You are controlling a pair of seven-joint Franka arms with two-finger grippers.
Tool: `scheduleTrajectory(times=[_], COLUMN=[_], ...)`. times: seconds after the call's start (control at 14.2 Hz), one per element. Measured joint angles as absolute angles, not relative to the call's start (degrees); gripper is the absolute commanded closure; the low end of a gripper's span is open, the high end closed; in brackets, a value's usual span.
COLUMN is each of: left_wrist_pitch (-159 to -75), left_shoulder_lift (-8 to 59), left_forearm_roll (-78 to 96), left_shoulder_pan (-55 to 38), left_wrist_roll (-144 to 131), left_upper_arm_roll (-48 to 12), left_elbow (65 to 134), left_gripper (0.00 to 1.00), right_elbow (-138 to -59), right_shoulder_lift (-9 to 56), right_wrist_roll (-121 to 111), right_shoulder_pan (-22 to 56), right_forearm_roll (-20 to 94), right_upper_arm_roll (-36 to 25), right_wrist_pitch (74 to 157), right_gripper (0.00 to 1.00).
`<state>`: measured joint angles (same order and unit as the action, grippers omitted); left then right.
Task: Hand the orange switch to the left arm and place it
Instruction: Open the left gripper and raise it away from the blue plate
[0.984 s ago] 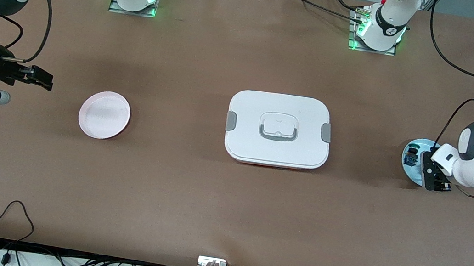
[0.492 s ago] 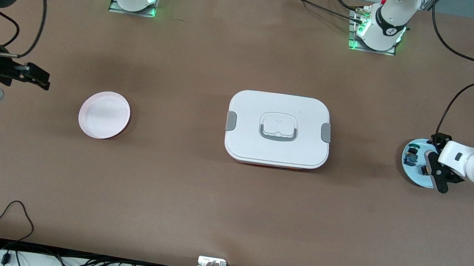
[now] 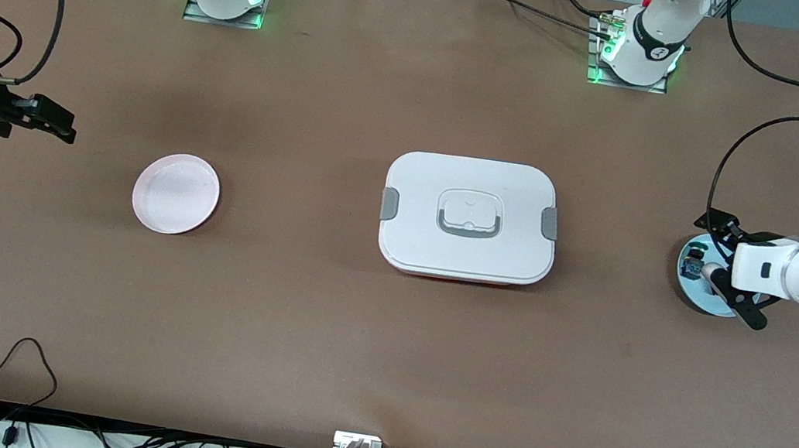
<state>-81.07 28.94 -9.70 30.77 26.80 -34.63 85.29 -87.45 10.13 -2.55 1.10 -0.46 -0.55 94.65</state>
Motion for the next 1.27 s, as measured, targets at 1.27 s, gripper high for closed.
scheduleTrajectory(times=[1.27], left_wrist_pitch=[-95.78], left_shoulder_lift=[0.58], left_forearm_roll=[1.5], left_shoulder_pan=[-3.14], left_wrist_roll=[-6.79], left_upper_arm_roll=[-0.97], left_elbow=[96.57], left_gripper=[0.0], right_elbow=[-87.77], right_shoulder_lift=[9.42], right_wrist_roll=[-2.27], right_shoulder_pan=[1.01], right_forearm_roll=[-0.49], right_upper_arm_roll=[-0.7], right_wrist_pitch=[93.82], right_gripper=[0.0])
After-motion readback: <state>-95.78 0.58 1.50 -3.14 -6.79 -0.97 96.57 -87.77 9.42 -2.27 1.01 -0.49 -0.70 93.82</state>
